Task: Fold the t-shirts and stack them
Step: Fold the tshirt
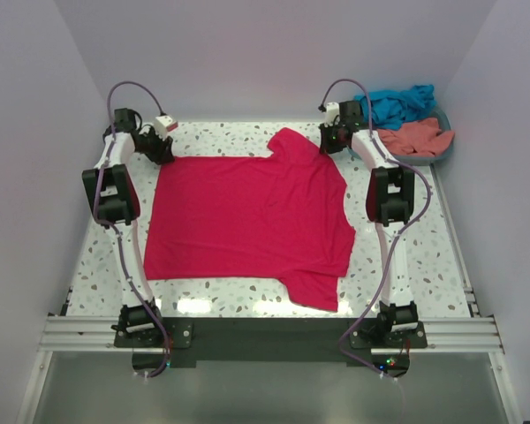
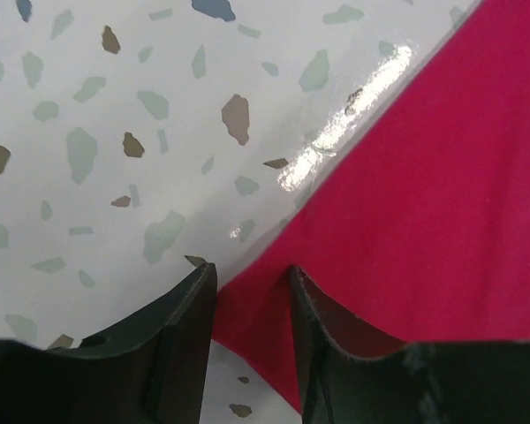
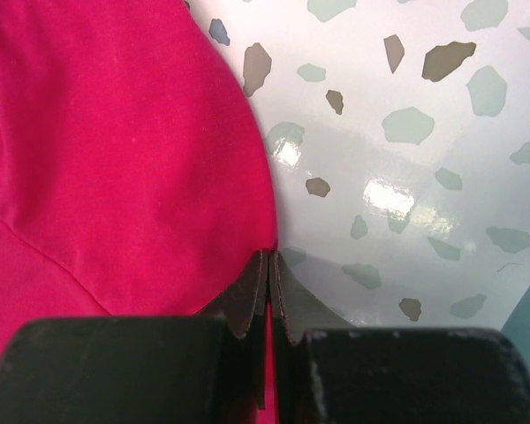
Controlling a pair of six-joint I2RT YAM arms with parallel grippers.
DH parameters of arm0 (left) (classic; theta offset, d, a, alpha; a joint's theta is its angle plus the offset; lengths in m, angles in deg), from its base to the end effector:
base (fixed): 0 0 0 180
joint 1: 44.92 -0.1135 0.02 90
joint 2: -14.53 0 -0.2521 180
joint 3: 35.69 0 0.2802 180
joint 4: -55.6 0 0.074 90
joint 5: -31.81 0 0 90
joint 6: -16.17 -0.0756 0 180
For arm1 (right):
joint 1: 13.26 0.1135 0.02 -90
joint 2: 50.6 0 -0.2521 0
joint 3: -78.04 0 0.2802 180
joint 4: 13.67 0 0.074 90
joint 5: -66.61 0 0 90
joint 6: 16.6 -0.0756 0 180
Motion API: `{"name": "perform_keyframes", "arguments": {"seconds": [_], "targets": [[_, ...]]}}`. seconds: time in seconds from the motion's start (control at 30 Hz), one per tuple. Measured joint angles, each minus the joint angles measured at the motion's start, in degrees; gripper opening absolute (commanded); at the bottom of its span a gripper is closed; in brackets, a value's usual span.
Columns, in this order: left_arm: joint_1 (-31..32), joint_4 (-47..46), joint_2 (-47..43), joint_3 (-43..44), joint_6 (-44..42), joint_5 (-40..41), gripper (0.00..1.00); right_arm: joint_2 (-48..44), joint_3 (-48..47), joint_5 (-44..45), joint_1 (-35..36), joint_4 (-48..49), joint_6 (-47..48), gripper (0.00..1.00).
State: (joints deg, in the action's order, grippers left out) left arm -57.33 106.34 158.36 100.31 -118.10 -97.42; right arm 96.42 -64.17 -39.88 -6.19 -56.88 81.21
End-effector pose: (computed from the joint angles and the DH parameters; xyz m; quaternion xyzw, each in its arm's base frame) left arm 0.5672 0.0758 0.1110 0.3363 0.8470 -0.1633 0.3780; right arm 0.6014 0.0962 0.1183 -0.1706 0.9096 0.1316 0.3554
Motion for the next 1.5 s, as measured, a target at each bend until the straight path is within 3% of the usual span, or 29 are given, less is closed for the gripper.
{"name": "perform_keyframes", "arguments": {"seconds": [0.27,0.33,0.47,0.6,0.73,0.77,0.87,1.17,1.5], "targets": [[-0.37,2.01,0.7,0.24,-3.54,-1.18,0.24,0.0,0.0,-0.87,0.0,-0.44,0.15,0.0],[-0.37,2.01,0.7,0.24,-3.56,-1.57,0.24,0.0,0.0,-1.16,0.0,-0.44,0.15,0.0],[-0.39,1.25,0.7,0.2,-3.52,-2.38,0.36,0.0,0.0,-1.29,-0.02,-0.42,0.13,0.0],[-0.39,-0.31,0.63,-0.68,-3.45,-2.6,0.35,0.0,0.0,-1.31,-0.02,-0.39,0.13,0.0],[-0.39,-0.44,0.63,-0.72,-3.5,-2.95,0.18,0.0,-0.02,-1.29,-0.02,-0.39,0.13,0.0],[-0.39,-0.39,0.63,-0.72,-3.5,-3.08,0.1,0.0,-0.04,-1.29,-0.02,-0.39,0.13,0.0],[-0.39,-0.37,0.63,-0.74,-3.65,-3.91,0.0,0.0,-0.09,-1.29,-0.02,-0.37,0.11,0.0],[-0.44,-1.22,0.04,-1.11,-4.04,-6.03,0.0,-0.31,-0.33,-1.73,-0.13,-0.31,0.11,0.0],[-1.25,-3.58,-7.5,-10.03,-9.42,-8.79,0.0,-5.16,2.01,-4.48,-1.33,-0.2,0.15,0.0]]}}
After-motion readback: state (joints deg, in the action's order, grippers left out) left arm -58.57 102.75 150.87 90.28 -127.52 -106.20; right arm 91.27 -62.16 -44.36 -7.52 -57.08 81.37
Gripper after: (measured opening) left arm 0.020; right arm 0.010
